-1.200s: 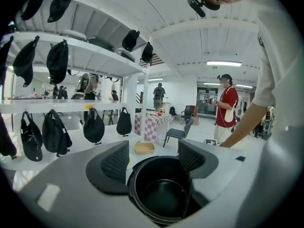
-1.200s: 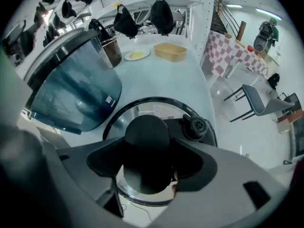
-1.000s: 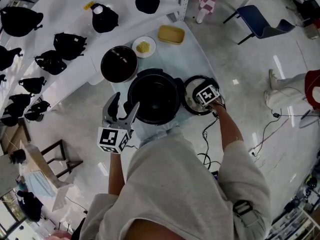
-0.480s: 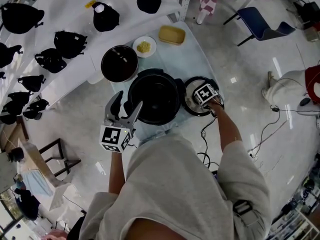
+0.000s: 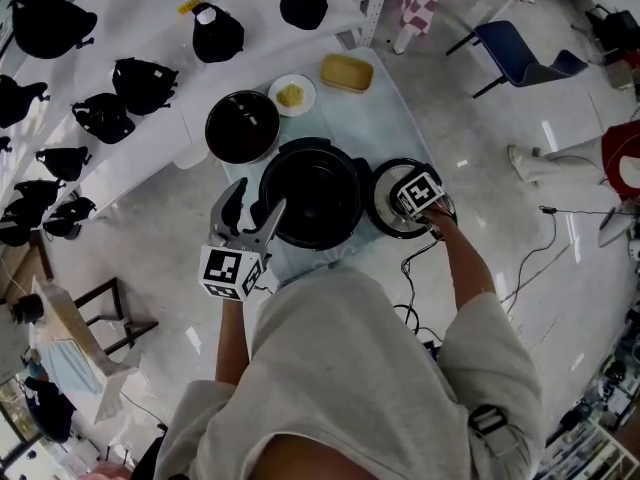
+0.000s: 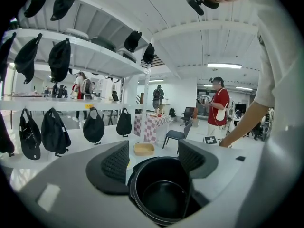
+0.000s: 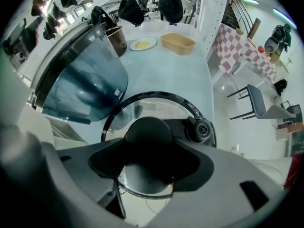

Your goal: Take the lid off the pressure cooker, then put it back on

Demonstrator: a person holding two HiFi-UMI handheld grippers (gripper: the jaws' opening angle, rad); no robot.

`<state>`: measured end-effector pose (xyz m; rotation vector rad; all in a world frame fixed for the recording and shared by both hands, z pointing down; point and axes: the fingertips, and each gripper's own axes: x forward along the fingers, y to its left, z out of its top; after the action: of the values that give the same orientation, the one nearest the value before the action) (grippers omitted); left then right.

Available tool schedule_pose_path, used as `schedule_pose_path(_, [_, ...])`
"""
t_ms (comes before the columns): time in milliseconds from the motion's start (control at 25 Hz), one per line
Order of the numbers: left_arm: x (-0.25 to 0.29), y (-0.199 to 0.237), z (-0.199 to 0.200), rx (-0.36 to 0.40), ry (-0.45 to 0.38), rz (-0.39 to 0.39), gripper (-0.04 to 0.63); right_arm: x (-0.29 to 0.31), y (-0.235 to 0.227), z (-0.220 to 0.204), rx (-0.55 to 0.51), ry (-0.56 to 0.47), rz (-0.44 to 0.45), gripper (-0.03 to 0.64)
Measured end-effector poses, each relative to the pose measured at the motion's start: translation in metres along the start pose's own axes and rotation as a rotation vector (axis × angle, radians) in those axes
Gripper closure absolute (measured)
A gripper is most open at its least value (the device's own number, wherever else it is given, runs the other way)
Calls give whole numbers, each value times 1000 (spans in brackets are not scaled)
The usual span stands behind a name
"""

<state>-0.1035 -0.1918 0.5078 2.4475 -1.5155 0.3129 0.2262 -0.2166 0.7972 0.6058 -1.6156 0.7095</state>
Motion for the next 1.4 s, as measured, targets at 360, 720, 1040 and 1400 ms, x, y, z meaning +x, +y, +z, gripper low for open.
schedule_pose_path(360, [12, -12, 8, 8, -43, -94, 275, -57, 9, -10, -18, -35, -10, 347])
schedule_pose_path(720, [4, -16, 5, -3, -57, -131, 275, -125, 36, -24, -160, -40, -30, 347])
schedule_pose_path(1040, [-4, -17, -6, -26, -58, -147, 275, -195, 68, 10, -316, -120, -42, 347])
schedule_pose_path(1400, [-19, -8, -5, -58, -86, -107, 275, -209, 110, 52, -500, -78, -29, 347])
